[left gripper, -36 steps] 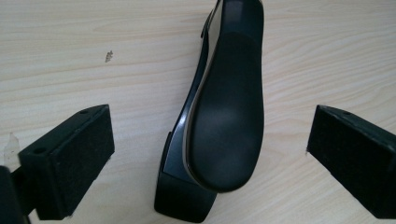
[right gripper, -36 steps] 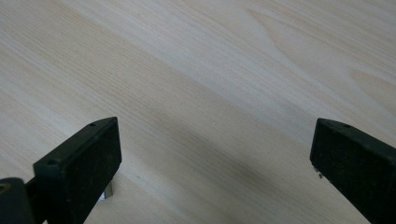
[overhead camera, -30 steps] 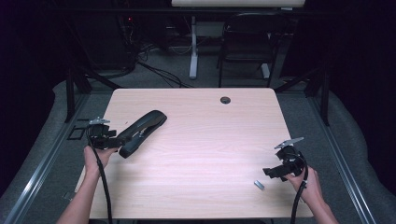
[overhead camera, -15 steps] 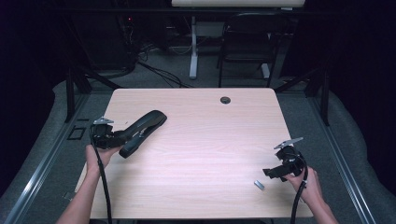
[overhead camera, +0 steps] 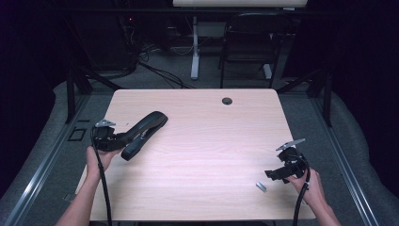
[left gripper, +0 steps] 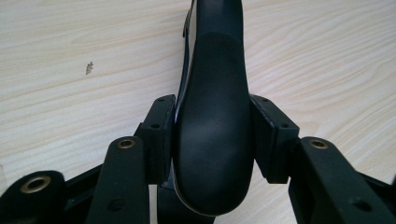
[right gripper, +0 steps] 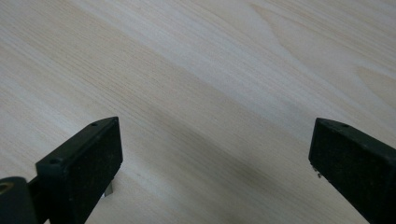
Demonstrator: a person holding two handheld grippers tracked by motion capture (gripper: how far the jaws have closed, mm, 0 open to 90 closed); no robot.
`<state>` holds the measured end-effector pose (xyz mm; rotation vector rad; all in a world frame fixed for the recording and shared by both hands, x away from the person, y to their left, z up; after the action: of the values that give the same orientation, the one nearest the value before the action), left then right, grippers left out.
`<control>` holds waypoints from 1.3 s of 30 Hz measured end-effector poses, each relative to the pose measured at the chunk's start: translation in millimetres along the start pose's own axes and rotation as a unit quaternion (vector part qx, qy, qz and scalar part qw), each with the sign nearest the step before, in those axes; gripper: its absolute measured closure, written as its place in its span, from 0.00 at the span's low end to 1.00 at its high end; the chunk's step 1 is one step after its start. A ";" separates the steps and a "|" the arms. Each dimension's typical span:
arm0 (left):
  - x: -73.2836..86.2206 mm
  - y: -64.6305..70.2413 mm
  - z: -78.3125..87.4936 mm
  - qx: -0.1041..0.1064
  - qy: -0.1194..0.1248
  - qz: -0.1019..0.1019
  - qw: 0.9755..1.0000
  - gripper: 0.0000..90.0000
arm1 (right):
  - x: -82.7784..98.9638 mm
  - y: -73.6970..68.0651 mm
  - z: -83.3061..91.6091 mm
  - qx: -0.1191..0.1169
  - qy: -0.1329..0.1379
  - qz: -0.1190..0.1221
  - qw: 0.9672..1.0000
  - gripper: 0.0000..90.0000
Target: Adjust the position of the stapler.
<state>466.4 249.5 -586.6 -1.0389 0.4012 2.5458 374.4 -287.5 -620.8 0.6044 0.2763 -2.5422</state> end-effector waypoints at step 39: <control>12.9 27.6 10.4 -0.003 -0.029 0.003 1.000 0.62 | 0.8 -1.9 2.5 -0.001 -0.002 0.005 1.000 0.03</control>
<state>439.5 231.8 -585.2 -0.9636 0.3830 2.5780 371.9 -286.9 -618.9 0.5989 0.2750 -2.5323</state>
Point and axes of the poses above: each handheld gripper's, and its own axes: z roughly backward along the jaws, x roughly out of its underside, y roughly to its right, the point moved 10 cm from there along -z, roughly forward along the jaws, and after that the axes turned 3 degrees about -x, right-handed, at the moved point
